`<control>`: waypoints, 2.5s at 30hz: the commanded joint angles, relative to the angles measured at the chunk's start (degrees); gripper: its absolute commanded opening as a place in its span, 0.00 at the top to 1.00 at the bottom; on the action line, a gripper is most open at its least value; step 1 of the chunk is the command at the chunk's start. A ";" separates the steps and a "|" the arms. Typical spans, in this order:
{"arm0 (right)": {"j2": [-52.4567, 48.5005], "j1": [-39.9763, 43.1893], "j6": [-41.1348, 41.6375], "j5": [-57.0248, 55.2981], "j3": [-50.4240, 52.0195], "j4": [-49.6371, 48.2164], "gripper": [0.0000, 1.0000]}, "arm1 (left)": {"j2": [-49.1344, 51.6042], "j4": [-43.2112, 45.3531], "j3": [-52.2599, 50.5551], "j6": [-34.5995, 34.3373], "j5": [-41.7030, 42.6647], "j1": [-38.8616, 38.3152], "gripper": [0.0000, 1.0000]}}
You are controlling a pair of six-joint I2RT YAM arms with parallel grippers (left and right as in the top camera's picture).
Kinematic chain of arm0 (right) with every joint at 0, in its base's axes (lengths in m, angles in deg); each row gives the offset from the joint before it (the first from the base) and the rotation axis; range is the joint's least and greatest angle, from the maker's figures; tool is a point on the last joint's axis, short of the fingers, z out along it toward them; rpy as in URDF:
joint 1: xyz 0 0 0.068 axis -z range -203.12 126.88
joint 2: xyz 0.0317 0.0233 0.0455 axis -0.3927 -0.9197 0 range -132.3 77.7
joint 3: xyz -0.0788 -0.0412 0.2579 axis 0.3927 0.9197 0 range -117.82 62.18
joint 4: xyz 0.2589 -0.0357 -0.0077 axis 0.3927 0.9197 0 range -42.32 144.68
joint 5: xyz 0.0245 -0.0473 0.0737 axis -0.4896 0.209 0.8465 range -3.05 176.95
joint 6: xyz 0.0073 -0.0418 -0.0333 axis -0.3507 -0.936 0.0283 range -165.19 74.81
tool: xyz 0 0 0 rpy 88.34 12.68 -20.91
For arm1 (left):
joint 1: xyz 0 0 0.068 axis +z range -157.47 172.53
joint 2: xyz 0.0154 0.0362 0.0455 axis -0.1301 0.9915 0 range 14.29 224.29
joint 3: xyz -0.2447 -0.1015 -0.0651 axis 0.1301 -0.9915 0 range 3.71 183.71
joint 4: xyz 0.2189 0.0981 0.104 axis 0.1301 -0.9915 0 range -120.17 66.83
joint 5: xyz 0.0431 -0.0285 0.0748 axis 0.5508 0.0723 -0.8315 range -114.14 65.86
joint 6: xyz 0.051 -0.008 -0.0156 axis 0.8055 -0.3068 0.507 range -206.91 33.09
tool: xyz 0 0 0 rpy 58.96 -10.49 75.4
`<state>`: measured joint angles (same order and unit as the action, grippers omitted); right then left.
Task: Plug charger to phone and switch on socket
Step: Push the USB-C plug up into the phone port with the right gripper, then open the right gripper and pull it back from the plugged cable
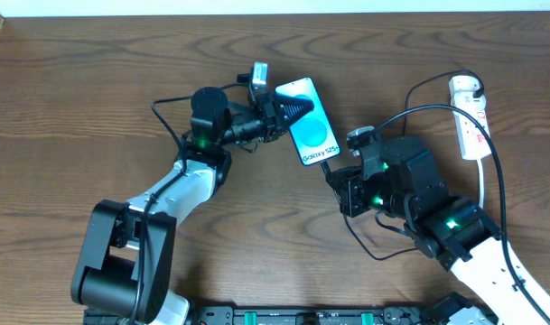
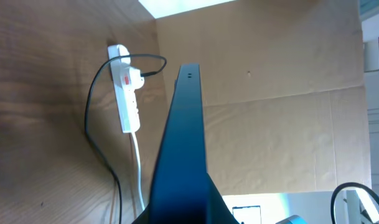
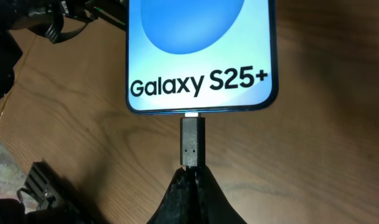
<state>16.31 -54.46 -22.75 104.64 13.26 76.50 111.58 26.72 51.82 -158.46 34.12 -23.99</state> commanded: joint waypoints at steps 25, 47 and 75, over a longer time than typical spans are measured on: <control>8.68 0.26 -7.58 -5.16 -0.90 1.44 0.47 | -0.68 0.42 1.07 20.72 13.94 -3.54 0.93; 12.76 -2.21 -2.71 -11.76 4.39 6.95 0.30 | -0.70 3.34 1.09 3.37 1.49 -3.56 0.93; 4.85 -2.08 -2.80 -6.67 3.80 -9.55 0.96 | -0.68 0.39 0.59 10.23 8.83 -6.93 0.93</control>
<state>18.93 -56.79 -25.00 99.49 19.24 69.74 111.58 27.55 52.79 -151.33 34.36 -28.49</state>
